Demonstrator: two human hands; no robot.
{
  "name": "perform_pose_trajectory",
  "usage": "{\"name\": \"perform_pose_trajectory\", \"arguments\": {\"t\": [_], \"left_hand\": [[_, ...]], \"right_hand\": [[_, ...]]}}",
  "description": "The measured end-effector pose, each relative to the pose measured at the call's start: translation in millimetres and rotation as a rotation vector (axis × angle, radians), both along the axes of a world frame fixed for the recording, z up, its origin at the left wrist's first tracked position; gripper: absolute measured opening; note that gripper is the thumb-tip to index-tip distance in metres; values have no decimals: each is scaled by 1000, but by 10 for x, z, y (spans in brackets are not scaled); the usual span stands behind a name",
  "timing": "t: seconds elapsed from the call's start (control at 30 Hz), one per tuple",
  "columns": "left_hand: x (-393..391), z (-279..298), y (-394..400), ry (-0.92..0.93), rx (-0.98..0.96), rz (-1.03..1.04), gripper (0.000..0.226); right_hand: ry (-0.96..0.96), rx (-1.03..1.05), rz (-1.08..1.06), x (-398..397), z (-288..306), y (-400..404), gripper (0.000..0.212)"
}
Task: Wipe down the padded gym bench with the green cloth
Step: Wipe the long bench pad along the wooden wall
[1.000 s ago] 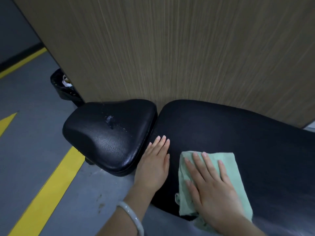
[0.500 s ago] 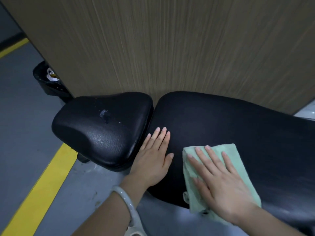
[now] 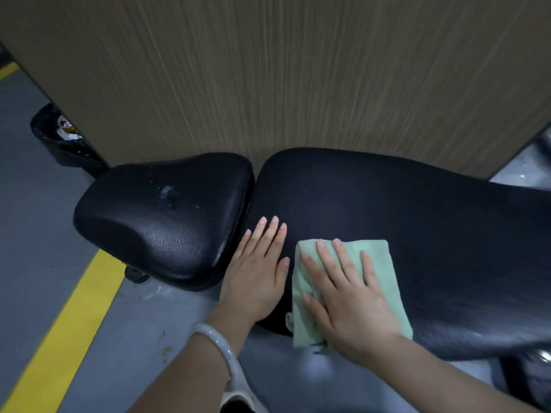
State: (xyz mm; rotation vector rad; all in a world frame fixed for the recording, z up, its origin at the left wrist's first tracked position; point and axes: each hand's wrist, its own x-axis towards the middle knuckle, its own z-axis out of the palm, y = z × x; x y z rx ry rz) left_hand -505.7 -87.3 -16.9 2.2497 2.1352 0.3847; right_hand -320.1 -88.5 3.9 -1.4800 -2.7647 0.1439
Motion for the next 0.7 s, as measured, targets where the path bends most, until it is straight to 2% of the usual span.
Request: {"name": "perform_pose_trajectory", "arguments": {"t": [0.1, 0.2, 0.3, 0.4, 0.53, 0.7], "left_hand": [[22, 6, -15, 11, -10, 16, 57], [60, 4, -43, 12, -6, 40, 57], [81, 1, -77, 8, 19, 54, 55], [81, -11, -82, 11, 29, 59, 55], [74, -11, -80, 1, 34, 56, 55], [77, -5, -81, 6, 35, 56, 55]], "right_hand": [[-77, -70, 166, 194, 84, 16, 64], [-96, -128, 373, 354, 193, 76, 79], [-178, -288, 542, 492, 339, 223, 85], [-208, -131, 615, 562, 250, 281, 82], [-127, -16, 407, 445, 81, 141, 82], [-29, 51, -28, 205, -27, -64, 78]]}}
